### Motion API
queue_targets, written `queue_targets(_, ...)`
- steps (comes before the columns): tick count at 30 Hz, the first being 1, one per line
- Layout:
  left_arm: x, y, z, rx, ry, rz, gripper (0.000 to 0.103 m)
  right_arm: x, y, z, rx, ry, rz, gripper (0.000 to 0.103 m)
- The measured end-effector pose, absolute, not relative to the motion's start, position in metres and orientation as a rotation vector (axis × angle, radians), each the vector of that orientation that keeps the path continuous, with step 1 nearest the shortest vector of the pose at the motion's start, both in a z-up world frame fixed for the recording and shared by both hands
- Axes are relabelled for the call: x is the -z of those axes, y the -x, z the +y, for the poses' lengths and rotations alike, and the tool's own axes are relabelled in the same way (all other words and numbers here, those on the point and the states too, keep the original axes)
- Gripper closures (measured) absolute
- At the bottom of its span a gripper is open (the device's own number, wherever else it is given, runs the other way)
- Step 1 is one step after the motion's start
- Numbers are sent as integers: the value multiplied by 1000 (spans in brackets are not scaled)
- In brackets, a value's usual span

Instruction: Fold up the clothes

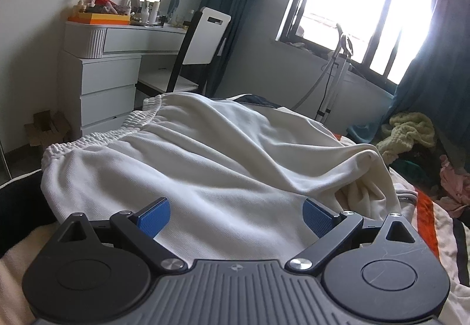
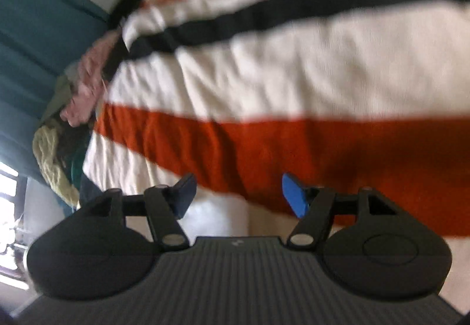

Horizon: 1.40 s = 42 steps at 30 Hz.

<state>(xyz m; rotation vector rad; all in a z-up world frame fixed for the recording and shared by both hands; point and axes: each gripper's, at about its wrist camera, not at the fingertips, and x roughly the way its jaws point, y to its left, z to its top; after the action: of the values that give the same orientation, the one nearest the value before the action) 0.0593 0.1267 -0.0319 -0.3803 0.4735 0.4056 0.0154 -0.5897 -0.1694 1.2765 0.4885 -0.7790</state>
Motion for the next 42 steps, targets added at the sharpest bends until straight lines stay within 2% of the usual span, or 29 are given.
queue_targets(4,34,-62,127,-409,378,483,5,191,-33,-586,680,-1359,552,36)
queue_targets(6,35,-63,127,-399,387,482,5,187,-38,-583,620,-1348,531,43)
queue_targets(8,35,-65,126,-389,381,480,5,182,-44,-579,575,-1315,547,69)
queue_targets(9,36,-67,124,-386,374,480,5,178,-44,-577,577,-1283,551,89)
queue_targets(10,36,-68,123,-383,366,484,5,172,-44,-575,586,-1247,553,94)
queue_targets(11,37,-69,122,-380,360,488,5,164,-42,-574,612,-1206,523,96)
queue_targets(14,39,-72,119,-373,343,501,5,135,-29,-568,711,-1079,410,96)
queue_targets(16,40,-74,118,-368,333,507,5,126,-26,-562,768,-1041,397,96)
queue_targets(21,43,-78,116,-350,308,526,5,146,-31,-569,851,-1082,565,93)
queue_targets(23,44,-79,113,-340,294,533,5,157,-25,-575,861,-1157,599,86)
queue_targets(25,44,-78,111,-326,285,536,5,157,-18,-577,905,-1177,607,66)
queue_targets(26,43,-78,110,-319,281,537,5,152,-16,-575,936,-1145,607,60)
queue_targets(30,39,-75,101,-286,241,521,5,123,-17,-562,970,-970,543,50)
queue_targets(35,30,-62,80,-184,145,488,5,76,-41,-513,727,-736,472,49)
queue_targets(42,14,-61,43,-83,75,457,5,32,-67,-390,159,-500,395,49)
